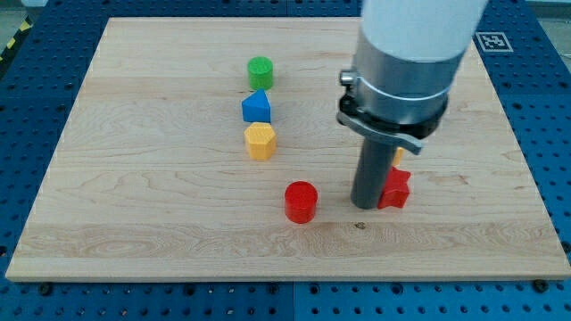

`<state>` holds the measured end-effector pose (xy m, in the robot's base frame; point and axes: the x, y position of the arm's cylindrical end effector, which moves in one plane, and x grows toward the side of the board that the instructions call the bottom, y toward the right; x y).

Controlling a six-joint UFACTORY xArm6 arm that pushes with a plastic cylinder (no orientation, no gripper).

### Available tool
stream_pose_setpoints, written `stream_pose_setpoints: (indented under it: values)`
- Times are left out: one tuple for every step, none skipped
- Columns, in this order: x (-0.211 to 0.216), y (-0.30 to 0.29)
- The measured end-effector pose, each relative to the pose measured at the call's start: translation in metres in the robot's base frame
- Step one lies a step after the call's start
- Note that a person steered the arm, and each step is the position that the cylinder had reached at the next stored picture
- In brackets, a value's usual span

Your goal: Move the red circle to the bottom right of the yellow hexagon

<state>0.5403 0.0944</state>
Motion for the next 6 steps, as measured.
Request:
stream_pose_setpoints:
  values:
    - [0.0, 0.017]
    - [0.0, 0.024]
    - [0.009, 0.018]
    - [0.028, 0.007]
    - [0.044, -0.017]
    - [0.048, -0.044]
